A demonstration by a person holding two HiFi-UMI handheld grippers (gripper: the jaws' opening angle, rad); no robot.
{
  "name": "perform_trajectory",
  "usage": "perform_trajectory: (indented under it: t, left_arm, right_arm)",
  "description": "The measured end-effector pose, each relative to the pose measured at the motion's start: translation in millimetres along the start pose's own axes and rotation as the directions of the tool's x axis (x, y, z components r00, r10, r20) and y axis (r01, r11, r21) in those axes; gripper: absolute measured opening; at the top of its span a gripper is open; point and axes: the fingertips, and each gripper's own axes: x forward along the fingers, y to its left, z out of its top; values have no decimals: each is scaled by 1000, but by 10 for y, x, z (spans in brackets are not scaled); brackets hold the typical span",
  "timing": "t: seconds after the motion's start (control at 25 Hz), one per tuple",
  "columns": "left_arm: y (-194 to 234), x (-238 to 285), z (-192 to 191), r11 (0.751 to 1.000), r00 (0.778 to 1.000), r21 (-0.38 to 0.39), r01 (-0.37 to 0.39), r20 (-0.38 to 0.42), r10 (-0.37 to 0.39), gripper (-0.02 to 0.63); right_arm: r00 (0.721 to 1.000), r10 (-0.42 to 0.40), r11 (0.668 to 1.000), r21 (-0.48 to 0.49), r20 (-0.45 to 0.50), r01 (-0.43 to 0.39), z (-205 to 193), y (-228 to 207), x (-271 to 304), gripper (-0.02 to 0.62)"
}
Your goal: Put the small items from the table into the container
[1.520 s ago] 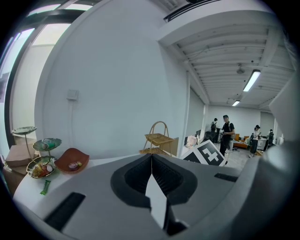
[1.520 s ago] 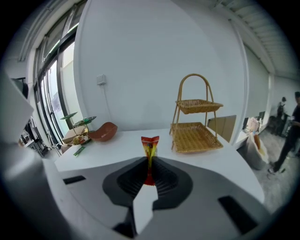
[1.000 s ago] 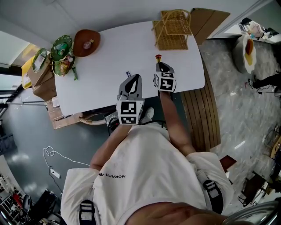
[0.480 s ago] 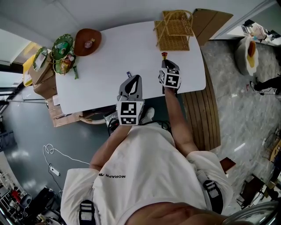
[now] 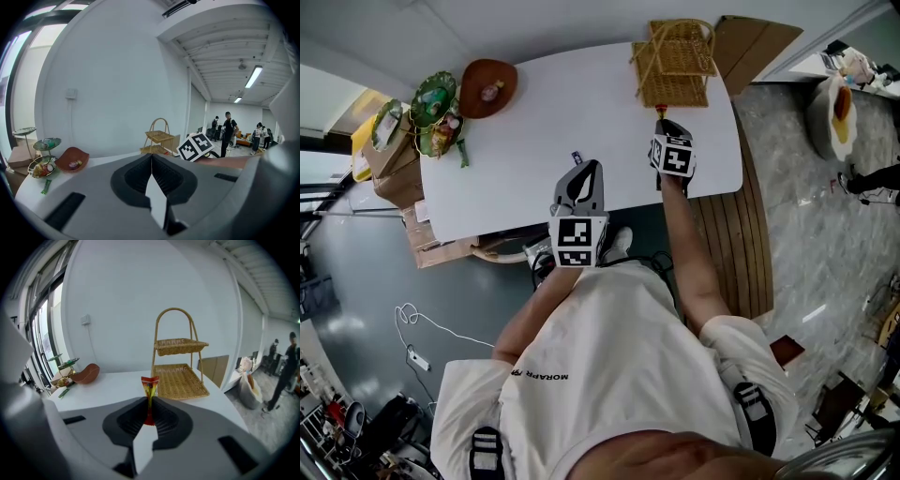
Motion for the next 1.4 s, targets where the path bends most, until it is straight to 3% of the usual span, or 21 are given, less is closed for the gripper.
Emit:
perform_trajectory:
  t: [0.92, 1.4]
  left_arm:
    - [77, 92, -82, 999, 999, 1, -33, -19, 33, 5]
    - [178, 164, -79, 998, 998, -2, -56, -13, 56, 5]
  right_arm:
    - [998, -2, 1000, -10, -57, 2, 116, -479, 566, 37]
    - [995, 57, 997, 58, -81, -53, 177, -600, 872, 37]
